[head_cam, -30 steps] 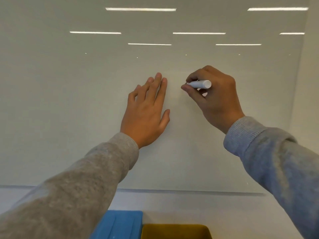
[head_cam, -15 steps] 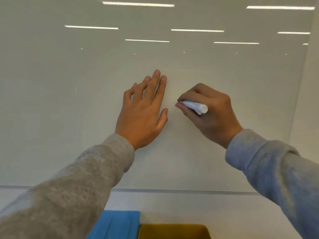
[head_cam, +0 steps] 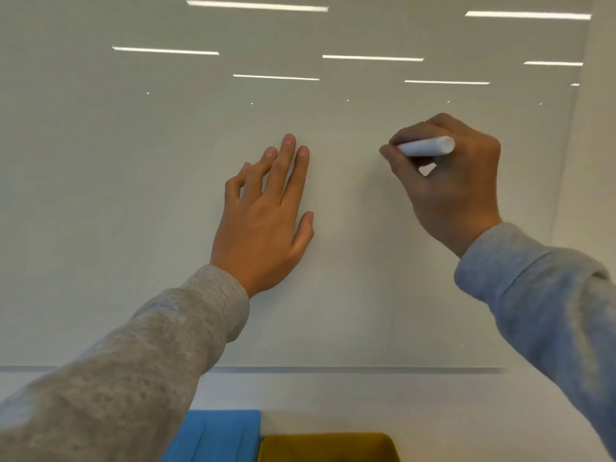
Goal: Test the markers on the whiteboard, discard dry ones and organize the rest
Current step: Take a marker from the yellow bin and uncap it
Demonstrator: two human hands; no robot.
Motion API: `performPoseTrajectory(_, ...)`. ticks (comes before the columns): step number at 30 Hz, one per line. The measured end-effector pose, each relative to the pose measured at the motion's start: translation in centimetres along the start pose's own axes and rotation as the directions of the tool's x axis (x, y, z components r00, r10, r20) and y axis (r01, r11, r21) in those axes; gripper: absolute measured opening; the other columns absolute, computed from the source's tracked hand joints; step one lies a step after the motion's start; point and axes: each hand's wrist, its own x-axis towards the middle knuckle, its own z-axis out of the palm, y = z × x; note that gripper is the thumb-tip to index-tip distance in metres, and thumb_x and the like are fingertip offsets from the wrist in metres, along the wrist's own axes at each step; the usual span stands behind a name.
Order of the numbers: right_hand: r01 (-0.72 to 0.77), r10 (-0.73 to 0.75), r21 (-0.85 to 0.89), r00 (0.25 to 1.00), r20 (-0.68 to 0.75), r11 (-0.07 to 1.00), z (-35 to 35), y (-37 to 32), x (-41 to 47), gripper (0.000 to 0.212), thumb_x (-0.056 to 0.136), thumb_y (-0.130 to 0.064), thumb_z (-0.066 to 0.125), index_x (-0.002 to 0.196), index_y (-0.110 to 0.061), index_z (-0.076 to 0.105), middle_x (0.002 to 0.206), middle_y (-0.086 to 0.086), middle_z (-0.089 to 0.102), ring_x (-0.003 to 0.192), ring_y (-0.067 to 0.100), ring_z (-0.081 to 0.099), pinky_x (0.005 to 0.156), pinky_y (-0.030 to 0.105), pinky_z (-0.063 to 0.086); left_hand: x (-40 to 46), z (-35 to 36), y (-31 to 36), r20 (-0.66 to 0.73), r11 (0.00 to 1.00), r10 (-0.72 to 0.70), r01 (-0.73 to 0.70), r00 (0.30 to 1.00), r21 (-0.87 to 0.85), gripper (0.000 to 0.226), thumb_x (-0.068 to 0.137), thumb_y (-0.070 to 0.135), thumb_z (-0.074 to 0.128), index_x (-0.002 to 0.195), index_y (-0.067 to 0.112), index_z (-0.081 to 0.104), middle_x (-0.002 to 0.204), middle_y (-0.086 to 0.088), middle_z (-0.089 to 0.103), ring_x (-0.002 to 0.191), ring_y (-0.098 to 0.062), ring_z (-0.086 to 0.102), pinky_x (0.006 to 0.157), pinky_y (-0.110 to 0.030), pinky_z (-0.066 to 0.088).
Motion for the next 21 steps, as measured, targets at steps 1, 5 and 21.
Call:
performPoseTrajectory(1, -0.003, 0.003, -0.002, 1.000, 0.014, 1.000, 0.1, -0.3, -0.6, 0.017, 0.094, -0.021, 0.070, 0.083, -0.009, 0.076, 0.083, 0.009, 0.068, 0.069, 0.017, 0.061, 0.066, 0.034, 0.050, -0.1, 0.0, 0.0, 0.006, 1.000, 0.002, -0.002, 1.000, 0.002, 0.073, 0.100, 0.048, 0.033, 0.160, 0.016, 0.004, 0.168, -0.005, 0.000, 0.150, -0.029, 0.014, 0.117, -0.047, 0.020)
performPoseTrajectory(5, 0.129, -0.141, 0.060, 0.948, 0.284, 0.990, 0.7, -1.8, -4.3, 0.014, 0.096, -0.017, 0.068, 0.090, -0.006, 0.074, 0.088, 0.009, 0.066, 0.075, 0.024, 0.063, 0.068, 0.034, 0.049, -0.2, -0.2, -0.1, 0.020, 1.000, 0.008, -0.008, 1.000, -0.001, 0.074, 0.101, 0.047, 0.034, 0.160, 0.015, 0.004, 0.168, -0.006, 0.000, 0.151, -0.030, 0.013, 0.117, -0.048, 0.020)
performPoseTrajectory(21, 0.042, -0.039, -0.005, 0.953, 0.299, 0.999, -1.8, -1.1, -8.1, 0.011, 0.094, -0.016, 0.069, 0.090, -0.007, 0.074, 0.089, 0.006, 0.065, 0.073, 0.022, 0.063, 0.066, 0.032, 0.049, -1.3, -0.1, 0.3, 0.064, 1.000, 0.011, -0.010, 0.998, -0.018, 0.077, 0.100, 0.048, 0.037, 0.159, 0.017, -0.001, 0.167, -0.006, -0.007, 0.153, -0.030, 0.003, 0.121, -0.046, 0.012)
